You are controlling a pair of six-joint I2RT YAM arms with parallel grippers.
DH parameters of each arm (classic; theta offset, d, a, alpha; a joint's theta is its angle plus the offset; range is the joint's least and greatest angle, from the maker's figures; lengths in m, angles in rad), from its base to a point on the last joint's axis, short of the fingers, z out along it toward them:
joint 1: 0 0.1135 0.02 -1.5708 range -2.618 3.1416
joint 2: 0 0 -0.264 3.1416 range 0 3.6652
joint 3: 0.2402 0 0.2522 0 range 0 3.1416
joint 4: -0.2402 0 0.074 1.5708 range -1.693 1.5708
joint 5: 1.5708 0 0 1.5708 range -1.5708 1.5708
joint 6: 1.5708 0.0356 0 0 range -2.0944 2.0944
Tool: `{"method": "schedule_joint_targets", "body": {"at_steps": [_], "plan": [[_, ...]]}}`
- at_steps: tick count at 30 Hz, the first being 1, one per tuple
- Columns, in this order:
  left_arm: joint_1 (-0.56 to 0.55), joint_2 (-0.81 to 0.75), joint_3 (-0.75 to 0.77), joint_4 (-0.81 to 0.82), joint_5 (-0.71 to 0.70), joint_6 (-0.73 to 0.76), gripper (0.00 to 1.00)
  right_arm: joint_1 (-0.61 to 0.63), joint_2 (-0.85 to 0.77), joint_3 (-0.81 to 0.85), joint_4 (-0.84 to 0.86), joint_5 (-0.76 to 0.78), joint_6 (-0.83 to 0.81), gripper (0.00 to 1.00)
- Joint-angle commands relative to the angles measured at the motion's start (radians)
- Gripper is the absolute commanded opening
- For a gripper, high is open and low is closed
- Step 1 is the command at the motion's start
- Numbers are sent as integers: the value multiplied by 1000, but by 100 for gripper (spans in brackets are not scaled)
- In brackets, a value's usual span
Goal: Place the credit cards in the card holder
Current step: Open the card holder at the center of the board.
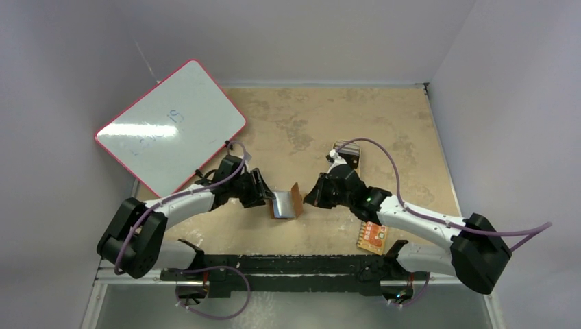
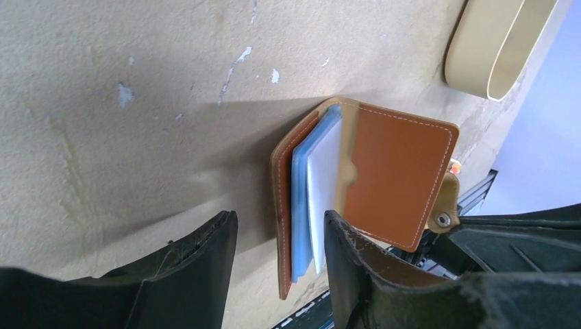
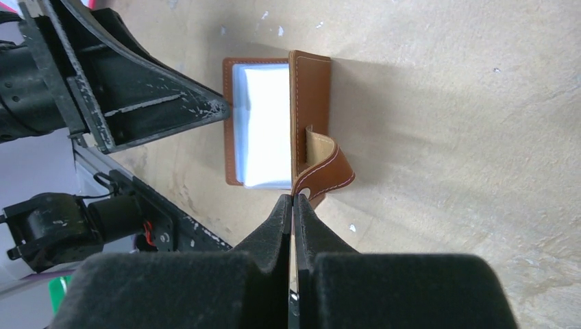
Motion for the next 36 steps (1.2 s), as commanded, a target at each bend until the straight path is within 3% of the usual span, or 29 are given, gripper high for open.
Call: {"method": "schedule_joint_targets", "body": {"at_steps": [1, 16, 23, 28, 32, 36], "plan": [[-7, 22, -11, 105, 34, -10, 49, -6, -15, -13, 5, 15, 13, 0], [-10, 26, -56, 236, 82, -64, 43, -9, -9, -46, 17, 11, 19, 0], [-10, -14, -63, 251, 83, -79, 21, -12, -7, -59, 27, 11, 22, 0], [-10, -30, -69, 265, 85, -98, 19, -12, 1, -72, 42, 12, 22, 0], [-10, -16, -82, 308, 112, -114, 5, -14, 11, -81, 60, 2, 26, 0], [-10, -9, -87, 317, 114, -120, 0, -13, 6, -81, 61, 0, 26, 0]]}}
